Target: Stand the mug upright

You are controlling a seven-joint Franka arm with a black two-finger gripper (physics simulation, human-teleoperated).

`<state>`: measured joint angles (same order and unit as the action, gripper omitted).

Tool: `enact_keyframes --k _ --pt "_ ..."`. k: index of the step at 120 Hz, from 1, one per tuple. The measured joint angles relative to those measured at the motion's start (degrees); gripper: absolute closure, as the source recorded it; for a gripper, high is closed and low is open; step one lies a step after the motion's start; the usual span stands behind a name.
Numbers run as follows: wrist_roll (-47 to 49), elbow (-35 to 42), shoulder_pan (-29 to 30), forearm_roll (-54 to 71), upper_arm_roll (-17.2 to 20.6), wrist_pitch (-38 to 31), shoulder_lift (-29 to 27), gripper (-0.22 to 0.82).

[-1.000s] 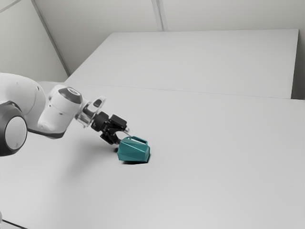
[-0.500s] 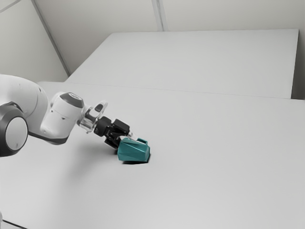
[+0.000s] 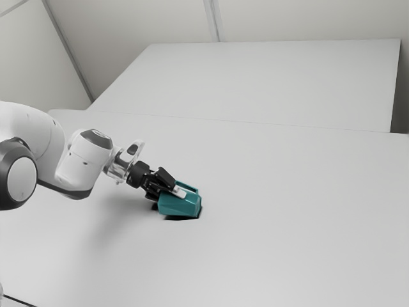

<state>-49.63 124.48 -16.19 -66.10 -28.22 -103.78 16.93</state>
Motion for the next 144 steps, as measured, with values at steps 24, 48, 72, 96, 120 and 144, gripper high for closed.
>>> enact_keyframes --k 24,48,72,96,120,144 --pt "-0.22 -0.34 -0.20 -0.76 0.17 0.12 -0.17 0.65" --pt "-0.28 -0.99 -1.67 -0.98 0.26 0.01 -1.57 0.74" --pt "0.70 -3.03 -4.15 0.07 0.19 -0.50 -6.40 0.76" --pt "4.17 -8.66 -5.91 15.16 0.42 -1.28 -11.84 0.77" --pt "8.83 -9.18 -5.76 42.99 5.00 -6.96 -15.21 0.78" --pt "13.50 -6.84 -6.34 63.29 10.55 -15.42 -15.78 0.78"
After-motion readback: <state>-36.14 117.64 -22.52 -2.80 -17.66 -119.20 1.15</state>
